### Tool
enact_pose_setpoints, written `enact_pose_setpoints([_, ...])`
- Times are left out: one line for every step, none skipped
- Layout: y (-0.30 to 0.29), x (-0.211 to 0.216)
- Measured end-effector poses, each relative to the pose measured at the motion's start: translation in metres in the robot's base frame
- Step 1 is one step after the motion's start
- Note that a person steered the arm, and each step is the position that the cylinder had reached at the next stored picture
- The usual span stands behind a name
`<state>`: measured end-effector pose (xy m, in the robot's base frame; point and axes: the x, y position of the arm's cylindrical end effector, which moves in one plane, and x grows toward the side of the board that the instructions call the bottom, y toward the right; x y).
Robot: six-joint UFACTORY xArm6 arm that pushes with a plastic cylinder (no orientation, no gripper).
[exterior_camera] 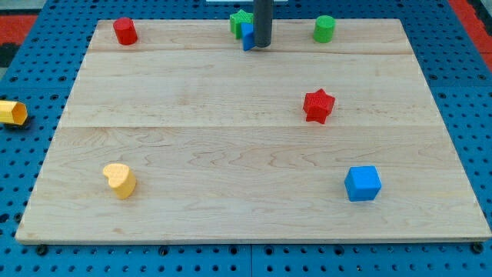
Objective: Separate the blue triangle from green star
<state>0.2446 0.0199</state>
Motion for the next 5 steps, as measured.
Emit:
enact_pose_setpoints([0.000, -0.021])
enact_pose_setpoints([0.006, -0.042])
enact_pose_setpoints([-0.024, -0.050])
enact_pose_setpoints([-0.048, -0.022])
enact_pose_setpoints([-0.023, 0.005])
